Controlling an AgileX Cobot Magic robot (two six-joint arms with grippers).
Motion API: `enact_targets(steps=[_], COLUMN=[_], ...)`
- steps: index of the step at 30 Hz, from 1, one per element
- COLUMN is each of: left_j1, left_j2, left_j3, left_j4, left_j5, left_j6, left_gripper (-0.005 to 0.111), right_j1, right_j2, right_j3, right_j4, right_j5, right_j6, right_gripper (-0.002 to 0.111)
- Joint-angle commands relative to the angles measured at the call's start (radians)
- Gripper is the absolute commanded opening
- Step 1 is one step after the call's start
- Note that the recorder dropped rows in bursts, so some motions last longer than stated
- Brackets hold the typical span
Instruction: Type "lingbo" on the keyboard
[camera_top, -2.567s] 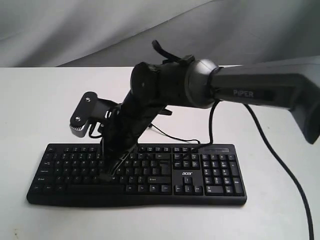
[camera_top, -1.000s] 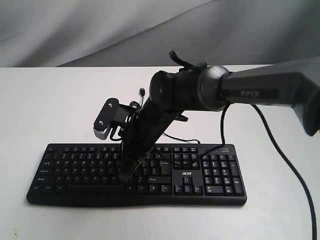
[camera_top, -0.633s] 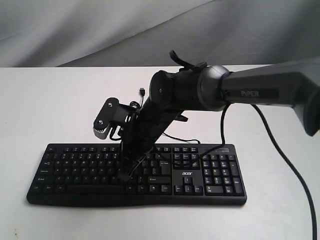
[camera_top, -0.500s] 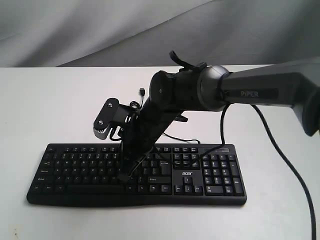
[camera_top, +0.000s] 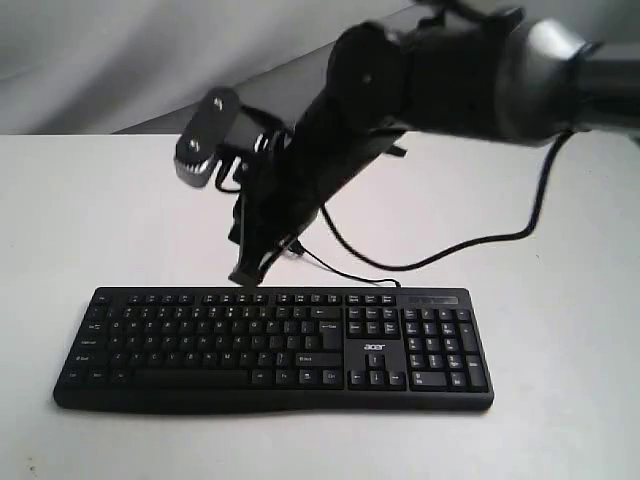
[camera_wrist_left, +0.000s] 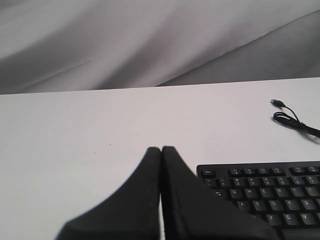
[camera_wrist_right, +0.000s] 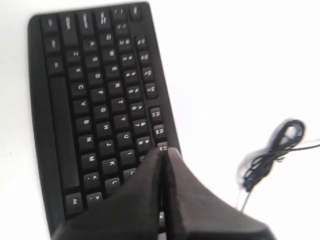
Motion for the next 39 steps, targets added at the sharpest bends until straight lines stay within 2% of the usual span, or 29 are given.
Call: enact_targets(steps=[1,4,8,20,22,24,26,28,32,39], left_j1=[0.001,0.001,0.001,0.001,0.001,0.001,0.001,0.001,0.001,0.001], left_j2=[-0.004,-0.004,-0.004,-0.004,-0.004,-0.004,-0.004,-0.004,-0.004,-0.004], left_j3=[0.005,0.005,0.005,0.005,0.005,0.005,0.005,0.005,0.005,0.005], left_j4=[-0.004,-0.004,-0.004,-0.004,-0.004,-0.004,-0.004,-0.004,-0.004,-0.004], left_j5=[-0.007,-0.007,-0.007,-0.007,-0.007,-0.007,-0.007,-0.007,-0.007,-0.007], left_j6=[-0.002,-0.002,-0.002,-0.002,-0.002,-0.002,-0.002,-0.002,-0.002,-0.002], left_gripper=[0.001,0.001,0.001,0.001,0.001,0.001,0.001,0.001,0.001,0.001], right_j1=[-0.015,-0.057,-0.067,-0.067,-0.067,-0.084,-0.152,-0.227,-0.393,-0.614], right_j2=[-0.232,-0.428,-0.573,-0.729,-0.745,-0.757,-0.783,-0.811,-0.926,-1.227], right_j3=[0.052,0.116,0.122,0.122,0.113,0.105,0.115,0.163,0.368,0.897], right_j4=[-0.092,-0.173,-0.203,-0.169,-0.221,-0.244,-0.305,-0.323,-0.313,-0.307], right_j5=[-0.032,0.020,0.018,0.017,-0.011,-0.056,-0.062,-0.066,-0.174,-0.634], right_j6=[0.127,0.300,0.300,0.300,0.293,0.420,0.648,0.772,0.782,0.767], right_gripper=[0.000,0.000,0.000,0.000,0.000,0.000,0.000,0.000,0.000,0.000])
